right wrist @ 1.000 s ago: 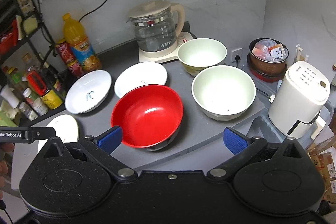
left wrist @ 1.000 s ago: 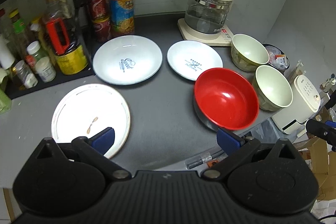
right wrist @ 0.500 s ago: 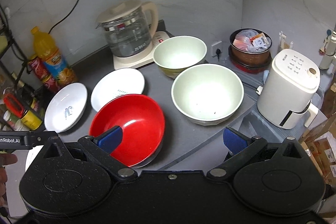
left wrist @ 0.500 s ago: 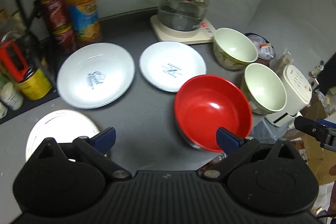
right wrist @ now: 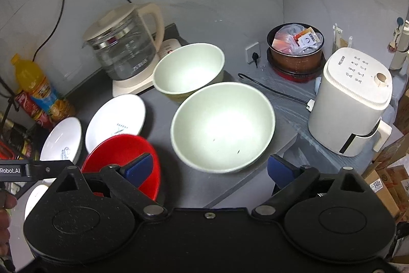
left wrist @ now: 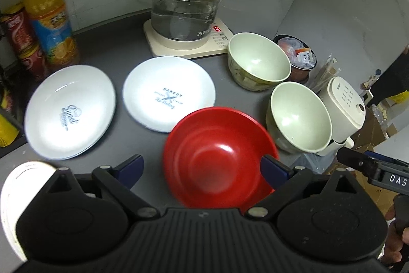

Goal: Organize plates and bowls
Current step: 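Move the right gripper forward to the rim of the large cream bowl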

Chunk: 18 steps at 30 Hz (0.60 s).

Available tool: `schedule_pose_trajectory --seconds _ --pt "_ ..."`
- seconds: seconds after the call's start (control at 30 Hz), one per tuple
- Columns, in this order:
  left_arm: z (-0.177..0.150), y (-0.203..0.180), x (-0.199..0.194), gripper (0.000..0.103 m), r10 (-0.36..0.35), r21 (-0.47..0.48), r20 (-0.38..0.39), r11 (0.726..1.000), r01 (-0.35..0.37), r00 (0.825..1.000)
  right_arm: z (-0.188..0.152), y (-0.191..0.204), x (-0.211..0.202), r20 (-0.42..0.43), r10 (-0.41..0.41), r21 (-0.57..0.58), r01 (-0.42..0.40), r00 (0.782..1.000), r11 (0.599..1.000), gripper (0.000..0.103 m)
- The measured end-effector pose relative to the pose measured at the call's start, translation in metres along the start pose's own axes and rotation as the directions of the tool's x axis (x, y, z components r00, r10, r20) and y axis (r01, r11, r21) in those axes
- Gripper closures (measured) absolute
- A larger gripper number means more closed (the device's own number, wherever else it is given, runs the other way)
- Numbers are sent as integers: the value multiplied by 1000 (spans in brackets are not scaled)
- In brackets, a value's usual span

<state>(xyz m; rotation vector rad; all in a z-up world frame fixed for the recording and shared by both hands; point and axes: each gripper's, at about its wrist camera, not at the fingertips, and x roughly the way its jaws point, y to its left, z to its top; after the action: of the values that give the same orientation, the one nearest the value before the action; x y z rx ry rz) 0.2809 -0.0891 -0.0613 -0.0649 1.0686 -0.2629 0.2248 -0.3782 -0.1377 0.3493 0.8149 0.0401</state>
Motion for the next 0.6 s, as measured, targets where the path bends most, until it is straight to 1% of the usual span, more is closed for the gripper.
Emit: schedule_pose_trajectory --seconds 0.07,0.13,0.23,0.37,0.43,0.5,0.57,0.6 --pt "8 -7 13 10 -11 -20 -26 1000 10 1000 6 -9 8 -9 -6 -8 6 1000 1000 7" --pt "16 -15 21 10 -27 -28 -28 999 26 999 13 -17 16 -24 -4 -12 4 1000 1000 7" --pt "26 -29 35 10 -27 -38 -40 999 25 999 21 -31 27 -37 4 -14 -4 999 1000 7" --pt "39 -48 53 10 -44 -54 -41 998 41 998 32 -46 46 -76 14 -22 -16 997 1000 9" --pt "44 -58 62 12 -53 -56 -53 997 50 997 35 -50 55 -92 25 -36 -28 995 999 14" --pt "49 -68 76 19 -67 -65 -82 996 62 994 38 -53 63 -102 24 -51 -29 994 998 15" --pt "53 -76 86 21 -62 -73 -95 996 55 994 40 -55 71 -120 29 -59 -36 992 998 15" --pt "54 -80 91 21 -57 -78 -96 996 50 994 41 -56 75 -130 36 -63 -45 991 997 17"
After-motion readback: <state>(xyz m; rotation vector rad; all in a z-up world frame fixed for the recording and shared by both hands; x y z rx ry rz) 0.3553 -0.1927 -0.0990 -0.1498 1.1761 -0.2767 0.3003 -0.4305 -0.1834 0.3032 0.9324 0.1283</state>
